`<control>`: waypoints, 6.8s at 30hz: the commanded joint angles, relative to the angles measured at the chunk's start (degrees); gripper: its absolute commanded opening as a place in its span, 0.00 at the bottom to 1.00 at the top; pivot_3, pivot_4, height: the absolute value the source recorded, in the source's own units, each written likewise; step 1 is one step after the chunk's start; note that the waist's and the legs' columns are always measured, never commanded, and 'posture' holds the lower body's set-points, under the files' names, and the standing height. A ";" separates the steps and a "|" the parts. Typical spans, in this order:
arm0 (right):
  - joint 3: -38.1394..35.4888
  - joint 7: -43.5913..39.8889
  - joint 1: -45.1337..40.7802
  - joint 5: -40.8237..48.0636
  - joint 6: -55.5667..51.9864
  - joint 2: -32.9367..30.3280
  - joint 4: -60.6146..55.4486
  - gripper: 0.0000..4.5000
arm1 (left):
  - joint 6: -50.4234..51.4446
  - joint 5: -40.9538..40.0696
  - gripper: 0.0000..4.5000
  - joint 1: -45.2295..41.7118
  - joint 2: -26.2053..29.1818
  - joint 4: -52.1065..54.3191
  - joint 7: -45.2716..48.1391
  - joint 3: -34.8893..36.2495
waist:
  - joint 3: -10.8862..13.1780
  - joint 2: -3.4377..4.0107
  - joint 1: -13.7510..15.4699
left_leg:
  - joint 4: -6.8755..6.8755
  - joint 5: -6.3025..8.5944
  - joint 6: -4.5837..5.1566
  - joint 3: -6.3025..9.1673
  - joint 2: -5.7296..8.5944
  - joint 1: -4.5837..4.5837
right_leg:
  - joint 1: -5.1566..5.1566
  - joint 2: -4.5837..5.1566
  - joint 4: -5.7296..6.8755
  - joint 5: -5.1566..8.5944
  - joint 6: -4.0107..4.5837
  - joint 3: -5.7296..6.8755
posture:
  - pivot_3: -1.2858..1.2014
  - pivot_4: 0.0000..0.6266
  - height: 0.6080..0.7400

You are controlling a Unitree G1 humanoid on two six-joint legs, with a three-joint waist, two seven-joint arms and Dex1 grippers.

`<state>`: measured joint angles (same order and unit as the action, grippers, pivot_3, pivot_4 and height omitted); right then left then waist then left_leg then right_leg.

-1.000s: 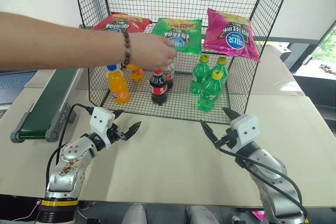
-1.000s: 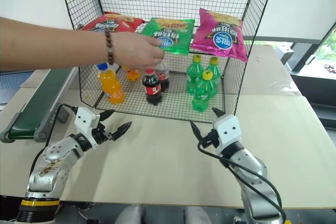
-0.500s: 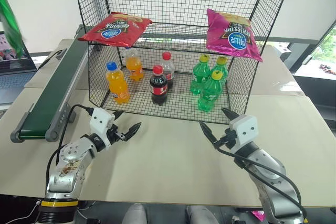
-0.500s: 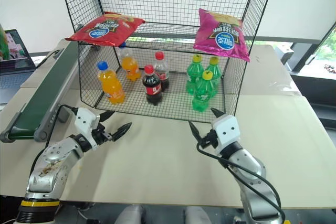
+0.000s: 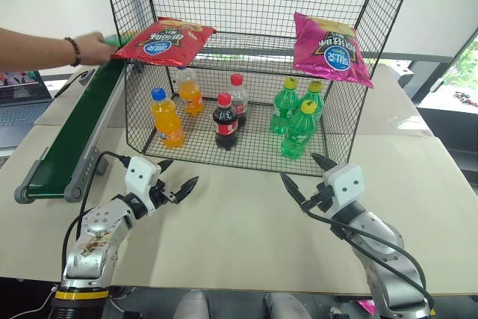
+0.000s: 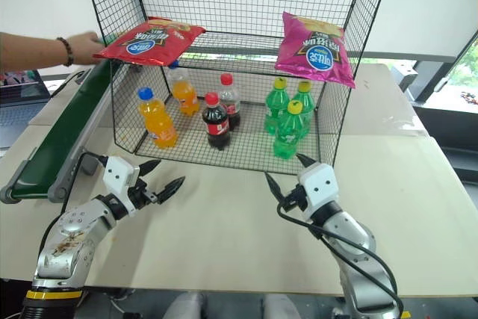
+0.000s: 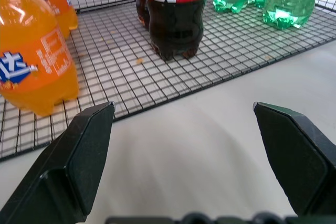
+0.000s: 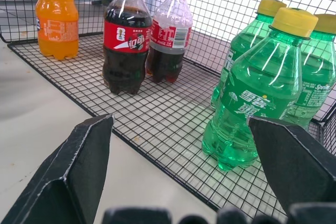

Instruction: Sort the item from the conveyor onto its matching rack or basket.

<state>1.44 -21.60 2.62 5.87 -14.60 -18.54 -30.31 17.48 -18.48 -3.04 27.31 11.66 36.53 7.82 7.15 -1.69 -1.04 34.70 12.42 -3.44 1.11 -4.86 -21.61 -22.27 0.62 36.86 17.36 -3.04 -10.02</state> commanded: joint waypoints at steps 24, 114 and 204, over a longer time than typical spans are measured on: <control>2.93 -20.06 -15.88 14.70 -2.17 -5.36 5.09 1.00 | 26.43 -43.95 1.00 18.76 0.36 22.40 -12.07 29.11 | 0.03 0.03 -1.73 | 0.02 0.05 0.08 0.16 -0.01 -0.05 | 0.02 0.00 0.00 0.01 -0.02 0.09 | 0.52 0.24 1.00; 0.22 -28.73 -31.42 23.86 -0.48 -5.76 9.67 1.00 | 20.54 -94.52 0.01 1.21 10.73 18.35 -45.83 41.85 | 0.18 -0.05 0.08 | -0.08 0.10 -0.47 0.41 0.04 -0.03 | -0.04 0.07 -0.36 0.17 0.14 0.42 | 0.52 0.24 1.00; -4.04 5.36 -18.19 10.29 -6.35 -1.92 -14.85 1.00 | 30.16 -72.14 0.01 -49.53 -24.69 -22.42 -53.22 22.88 | 0.02 0.74 0.24 | 0.10 -0.18 -0.41 1.10 0.44 -0.67 | 0.16 0.08 -0.59 -0.14 -0.23 0.39 | 0.52 0.24 1.00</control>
<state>-1.80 -16.24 -15.28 16.03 -21.53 -20.27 -42.65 46.70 -88.32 -51.79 1.60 -14.89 -15.07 31.36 7.17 -0.96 -0.80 34.80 12.23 -3.86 2.23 -4.41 -22.28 -22.12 0.70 36.30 17.22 -3.27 -9.63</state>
